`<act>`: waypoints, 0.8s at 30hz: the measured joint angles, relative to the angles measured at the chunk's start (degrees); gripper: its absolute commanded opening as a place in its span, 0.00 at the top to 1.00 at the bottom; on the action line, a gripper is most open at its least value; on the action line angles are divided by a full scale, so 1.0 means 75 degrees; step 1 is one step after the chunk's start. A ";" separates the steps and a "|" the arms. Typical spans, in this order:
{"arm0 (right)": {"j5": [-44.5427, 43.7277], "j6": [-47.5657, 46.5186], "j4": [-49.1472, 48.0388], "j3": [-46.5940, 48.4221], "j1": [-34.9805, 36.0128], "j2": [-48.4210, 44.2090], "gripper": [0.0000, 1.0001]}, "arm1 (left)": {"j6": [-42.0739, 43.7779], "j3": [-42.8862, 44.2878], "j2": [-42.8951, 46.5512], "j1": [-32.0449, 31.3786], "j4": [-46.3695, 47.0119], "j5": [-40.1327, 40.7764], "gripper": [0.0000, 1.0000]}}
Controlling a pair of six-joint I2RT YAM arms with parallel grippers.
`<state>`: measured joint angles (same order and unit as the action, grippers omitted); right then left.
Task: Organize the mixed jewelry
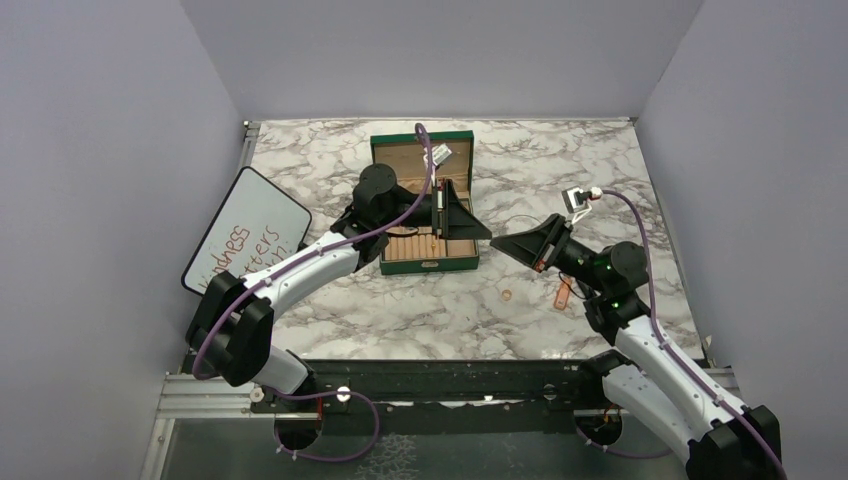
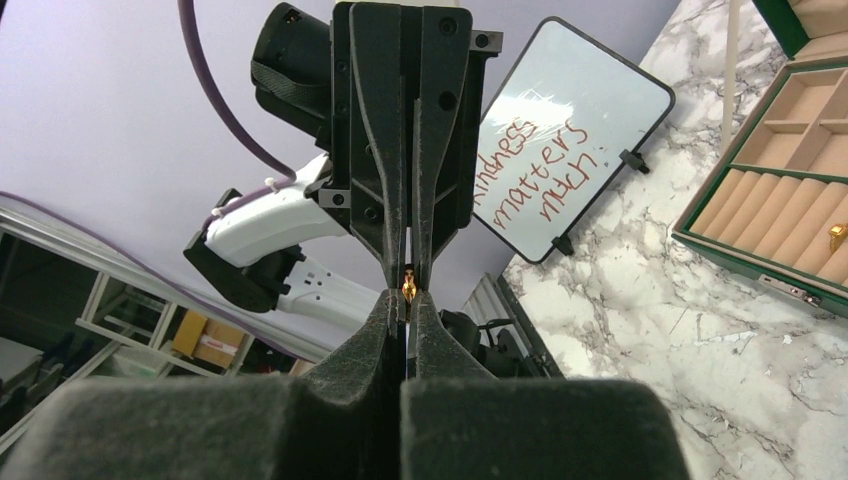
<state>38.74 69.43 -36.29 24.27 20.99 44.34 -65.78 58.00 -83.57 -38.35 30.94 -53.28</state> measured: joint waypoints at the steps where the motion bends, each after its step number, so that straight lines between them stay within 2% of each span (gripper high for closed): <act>1: 0.0000 -0.0012 0.0003 0.0000 0.0000 -0.0006 0.99 | -0.0012 -0.0023 0.0000 0.0006 0.0009 0.0026 0.51; 4: -0.0009 -0.0125 0.0119 0.0000 0.0000 -0.0035 0.99 | -0.0064 -0.0105 0.0000 0.0032 0.0032 0.0058 0.34; 7: -0.0032 -0.0356 0.0504 0.0000 0.0000 -0.0035 0.99 | -0.0055 -0.0201 0.0003 0.0079 0.0102 0.0143 0.25; 11: -0.0254 -0.0892 0.1623 0.0187 0.0000 -0.0044 0.99 | -0.0052 -0.0493 0.0076 0.0356 0.0114 0.0361 0.21; 18: -0.0810 -0.2025 0.3407 0.1166 0.0000 0.0551 0.99 | 0.0087 -0.1451 0.0568 0.1553 -0.0035 0.0901 0.19; 22: -0.1209 -0.2532 0.4357 0.1784 0.0003 0.1399 0.99 | 0.0906 -0.1542 0.0723 0.2334 -0.1218 0.1620 0.19; 24: -0.1434 -0.2731 0.4791 0.2092 0.0064 0.1833 0.99 | 0.1714 -0.1177 0.0737 0.2562 -0.2582 0.2372 0.19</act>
<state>27.99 48.95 -0.36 39.97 21.47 58.08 -52.93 49.17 -78.04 -19.14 11.57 -35.48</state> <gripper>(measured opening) 0.020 0.813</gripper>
